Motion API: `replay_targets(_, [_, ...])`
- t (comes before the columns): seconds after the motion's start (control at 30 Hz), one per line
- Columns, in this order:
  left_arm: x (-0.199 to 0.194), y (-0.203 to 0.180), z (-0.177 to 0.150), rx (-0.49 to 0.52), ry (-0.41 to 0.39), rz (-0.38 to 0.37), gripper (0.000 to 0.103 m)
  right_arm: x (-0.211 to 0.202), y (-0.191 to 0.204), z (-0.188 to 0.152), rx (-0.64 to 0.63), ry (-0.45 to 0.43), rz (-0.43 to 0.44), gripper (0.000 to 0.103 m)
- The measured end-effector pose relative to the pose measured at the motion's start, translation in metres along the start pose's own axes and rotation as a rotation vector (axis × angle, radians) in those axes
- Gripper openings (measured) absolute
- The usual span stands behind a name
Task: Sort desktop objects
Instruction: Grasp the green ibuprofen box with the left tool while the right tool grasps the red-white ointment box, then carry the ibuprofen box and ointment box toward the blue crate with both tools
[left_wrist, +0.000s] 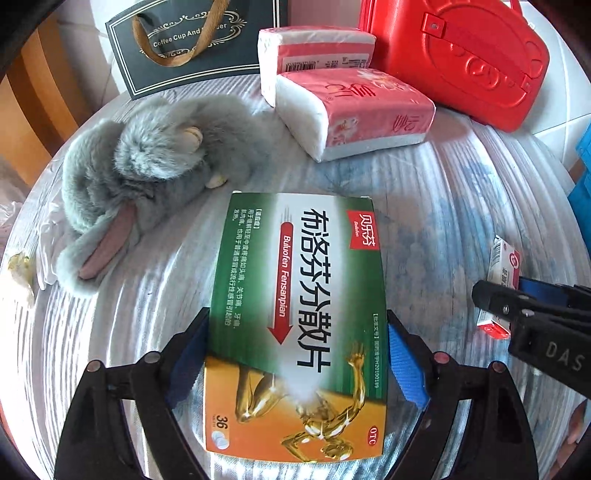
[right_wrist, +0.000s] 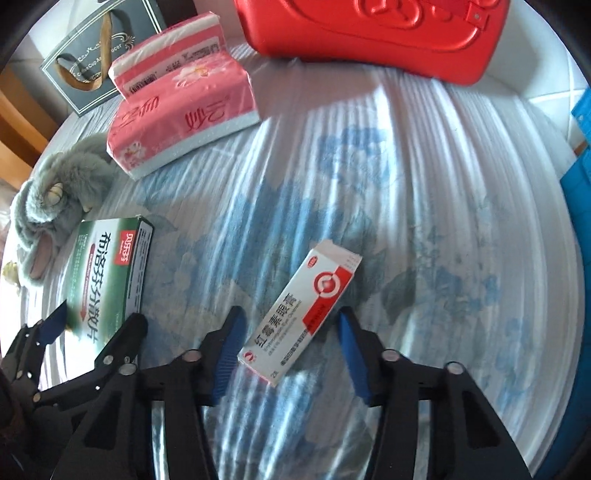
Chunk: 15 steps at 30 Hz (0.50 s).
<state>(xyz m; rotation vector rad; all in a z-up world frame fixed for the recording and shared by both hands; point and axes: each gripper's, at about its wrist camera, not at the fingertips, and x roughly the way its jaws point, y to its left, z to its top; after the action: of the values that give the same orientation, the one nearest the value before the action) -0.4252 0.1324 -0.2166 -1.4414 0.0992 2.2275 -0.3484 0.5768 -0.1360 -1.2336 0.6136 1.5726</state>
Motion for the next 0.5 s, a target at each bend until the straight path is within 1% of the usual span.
replay_targets(0.07, [-0.001, 0.000, -0.001, 0.000, 0.009, -0.009, 0.087, -0.001, -0.002, -0.001, -0.007, -0.012, -0.020, 0.033])
replay_targets(0.13, [-0.005, 0.000, -0.004, -0.004, 0.008, -0.009, 0.087, -0.005, -0.005, -0.004, 0.000, -0.014, -0.011, 0.028])
replay_targets(0.17, [-0.014, 0.006, 0.002, -0.002, 0.002, -0.007, 0.087, -0.008, -0.007, -0.007, 0.000, -0.019, -0.006, 0.027])
replay_targets(0.3, [-0.039, 0.004, -0.004, 0.009, -0.036, -0.010, 0.087, -0.029, -0.012, -0.018, -0.004, -0.045, 0.014, 0.027])
replay_targets(0.5, [-0.096, -0.009, -0.017, 0.017, -0.114, -0.027, 0.087, -0.087, -0.014, -0.045, -0.019, -0.139, 0.043, 0.027])
